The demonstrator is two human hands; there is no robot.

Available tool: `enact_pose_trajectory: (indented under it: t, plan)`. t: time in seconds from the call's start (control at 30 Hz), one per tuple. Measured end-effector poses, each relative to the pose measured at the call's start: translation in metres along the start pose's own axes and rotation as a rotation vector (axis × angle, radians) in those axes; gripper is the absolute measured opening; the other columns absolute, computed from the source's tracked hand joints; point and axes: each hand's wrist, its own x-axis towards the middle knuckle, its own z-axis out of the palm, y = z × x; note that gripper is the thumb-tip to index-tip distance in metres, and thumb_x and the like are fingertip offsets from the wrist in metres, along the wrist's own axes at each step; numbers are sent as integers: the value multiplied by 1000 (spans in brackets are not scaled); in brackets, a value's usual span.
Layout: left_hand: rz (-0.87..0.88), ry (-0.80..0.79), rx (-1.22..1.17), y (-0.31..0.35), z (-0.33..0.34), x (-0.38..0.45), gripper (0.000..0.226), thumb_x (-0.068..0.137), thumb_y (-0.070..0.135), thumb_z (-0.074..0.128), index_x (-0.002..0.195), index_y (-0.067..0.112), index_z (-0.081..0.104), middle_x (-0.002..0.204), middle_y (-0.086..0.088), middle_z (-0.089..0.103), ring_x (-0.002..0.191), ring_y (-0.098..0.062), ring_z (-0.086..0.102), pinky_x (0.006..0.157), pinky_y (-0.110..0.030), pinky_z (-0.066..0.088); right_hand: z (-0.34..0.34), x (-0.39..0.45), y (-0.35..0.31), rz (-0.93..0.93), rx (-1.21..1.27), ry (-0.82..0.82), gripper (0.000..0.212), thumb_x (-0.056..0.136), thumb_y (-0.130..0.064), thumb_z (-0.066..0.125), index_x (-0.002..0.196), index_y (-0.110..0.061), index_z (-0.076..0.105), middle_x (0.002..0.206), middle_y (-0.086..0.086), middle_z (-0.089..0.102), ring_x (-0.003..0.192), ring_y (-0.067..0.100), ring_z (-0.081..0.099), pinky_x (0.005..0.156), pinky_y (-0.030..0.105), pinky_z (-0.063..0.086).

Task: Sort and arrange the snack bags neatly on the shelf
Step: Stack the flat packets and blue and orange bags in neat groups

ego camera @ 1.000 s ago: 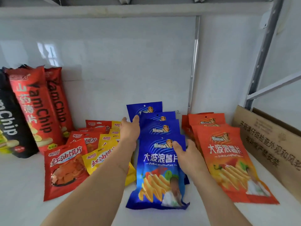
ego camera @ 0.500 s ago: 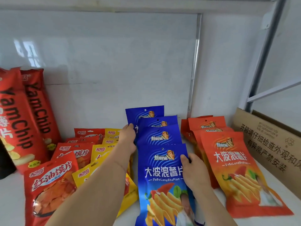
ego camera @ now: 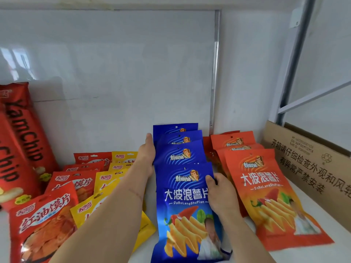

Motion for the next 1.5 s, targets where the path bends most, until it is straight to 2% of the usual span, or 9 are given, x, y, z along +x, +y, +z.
enact_pose_trajectory:
  t: [0.07,0.17,0.33,0.53,0.67,0.77,0.93,1.13,1.5]
  plan:
    - [20,36,17,-5,-4,-4,55,95,69,37,93,16,52,94,-5,69,92,-20,71,85,-37,58,-1,5,-2,-25,-14,4,23,102,-35,47,95,-16,58,90,-1,68,79,15,65,70,38,55]
    - [5,55,61,-20,-6,-14,75,81,79,47,122,16,50,105,-5,72,87,-21,75,66,-36,61,-3,9,-4,-43,-12,-17,23,102,-34,47,98,-16,59,90,-3,67,76,9,63,60,29,49]
    - [-2,45,103,-48,6,-42,60,92,42,68,133,18,32,116,-9,64,87,-22,71,56,-32,57,-7,11,-9,-9,19,-58,26,102,-37,47,102,-14,59,92,-2,67,75,8,64,58,27,46]
    - [64,65,142,-69,9,-41,68,89,26,75,137,22,28,126,-8,60,95,-23,68,65,-38,60,-19,-6,-28,63,-69,-112,47,99,-47,48,135,-16,45,111,0,63,78,7,61,60,22,47]
    - [99,77,108,-78,10,-33,61,85,29,79,127,23,34,124,-6,63,96,-24,70,79,-48,61,-30,-60,-34,-8,-285,-58,80,91,-61,51,154,-24,18,145,-2,44,118,11,51,83,21,45]
    - [90,66,88,-80,10,-31,55,84,32,79,118,24,36,121,-3,63,95,-22,69,74,-41,61,-25,-95,-22,-95,-419,-70,86,87,-67,49,154,-26,13,152,-8,32,135,9,36,94,21,35]
    - [23,8,111,-75,11,-34,49,91,38,70,122,16,39,106,-2,60,79,-15,64,54,-28,50,-17,-84,-5,-107,-405,-55,81,88,-64,51,153,-24,22,153,-5,34,136,13,39,108,34,39]
    - [93,44,220,-81,14,-39,42,95,41,64,117,16,39,116,-8,64,88,-20,66,68,-34,56,-11,-70,14,-78,-315,-57,85,81,-72,54,149,-29,26,146,-5,42,123,15,52,100,43,49]
    - [120,108,385,-67,17,-66,52,98,38,60,132,8,36,132,-13,58,94,-21,61,60,-28,48,-12,-71,14,-125,-324,-9,80,78,-71,59,142,-28,37,136,-5,53,118,16,54,96,43,49]
